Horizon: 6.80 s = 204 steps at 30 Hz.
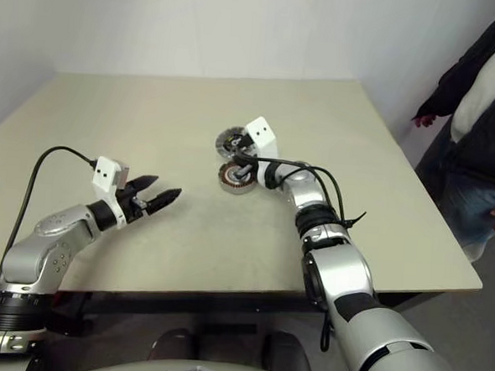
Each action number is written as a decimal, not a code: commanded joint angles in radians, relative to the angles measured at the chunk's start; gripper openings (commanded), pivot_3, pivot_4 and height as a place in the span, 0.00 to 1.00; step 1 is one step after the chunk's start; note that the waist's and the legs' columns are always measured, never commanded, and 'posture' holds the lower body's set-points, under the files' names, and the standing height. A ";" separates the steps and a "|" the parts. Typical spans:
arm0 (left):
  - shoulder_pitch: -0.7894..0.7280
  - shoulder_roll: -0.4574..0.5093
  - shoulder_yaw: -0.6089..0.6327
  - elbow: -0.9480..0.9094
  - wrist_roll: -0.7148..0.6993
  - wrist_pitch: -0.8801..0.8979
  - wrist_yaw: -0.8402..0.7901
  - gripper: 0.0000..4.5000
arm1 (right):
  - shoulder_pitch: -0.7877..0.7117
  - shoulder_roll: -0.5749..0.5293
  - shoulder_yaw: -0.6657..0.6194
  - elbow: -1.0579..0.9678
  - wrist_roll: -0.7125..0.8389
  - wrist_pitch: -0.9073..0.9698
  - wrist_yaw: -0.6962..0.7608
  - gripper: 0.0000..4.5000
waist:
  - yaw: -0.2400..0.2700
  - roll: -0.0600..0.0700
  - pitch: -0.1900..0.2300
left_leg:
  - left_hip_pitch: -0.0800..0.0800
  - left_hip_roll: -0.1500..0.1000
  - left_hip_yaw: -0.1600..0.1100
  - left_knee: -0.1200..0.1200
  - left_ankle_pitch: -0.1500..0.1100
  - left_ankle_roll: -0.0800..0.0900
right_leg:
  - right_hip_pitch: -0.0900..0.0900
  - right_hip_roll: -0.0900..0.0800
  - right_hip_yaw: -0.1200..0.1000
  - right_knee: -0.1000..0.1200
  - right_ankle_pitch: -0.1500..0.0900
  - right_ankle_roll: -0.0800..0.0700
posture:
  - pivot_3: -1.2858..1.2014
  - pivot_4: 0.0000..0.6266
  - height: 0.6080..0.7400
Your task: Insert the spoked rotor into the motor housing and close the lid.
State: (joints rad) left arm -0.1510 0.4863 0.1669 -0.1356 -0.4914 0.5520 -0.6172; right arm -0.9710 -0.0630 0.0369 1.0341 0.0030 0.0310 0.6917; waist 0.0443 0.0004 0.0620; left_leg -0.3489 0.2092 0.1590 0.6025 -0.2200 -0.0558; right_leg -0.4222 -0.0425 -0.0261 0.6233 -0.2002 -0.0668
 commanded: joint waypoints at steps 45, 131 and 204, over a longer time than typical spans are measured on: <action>0.017 -0.040 -0.026 -0.085 -0.006 0.001 0.025 1.00 | -0.112 0.009 -0.102 0.157 0.036 -0.085 -0.010 0.01 | 0.000 0.000 0.000 | 0.000 0.000 -0.001 0.000 -0.001 0.002 | 0.000 0.000 -0.001 0.000 0.000 0.000 | 0.52 0.00 1.00; 0.028 -0.032 -0.026 -0.112 -0.003 0.007 0.043 1.00 | -0.113 -0.007 -0.075 0.121 0.014 -0.047 -0.022 0.01 | 0.000 0.001 0.000 | -0.001 0.000 -0.003 0.000 0.000 0.001 | 0.000 0.000 -0.002 0.000 -0.001 -0.002 | 0.52 0.00 1.00; 0.048 -0.050 0.067 0.008 0.033 -0.094 0.088 1.00 | 0.126 -0.464 -0.254 -0.175 0.155 0.326 -0.132 0.22 | 0.035 0.001 0.001 | -0.003 -0.001 -0.005 0.000 0.002 -0.002 | 0.002 0.001 -0.003 0.000 -0.001 -0.002 | 0.52 0.00 1.00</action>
State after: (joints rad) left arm -0.0933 0.4333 0.2300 -0.0975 -0.4505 0.4695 -0.5208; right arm -0.8388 -0.5032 -0.2030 0.9183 0.1368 0.3280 0.5489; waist 0.0790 0.0012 0.0627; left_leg -0.3521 0.2078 0.1537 0.6026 -0.2177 -0.0576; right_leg -0.4207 -0.0418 -0.0289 0.6235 -0.2016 -0.0688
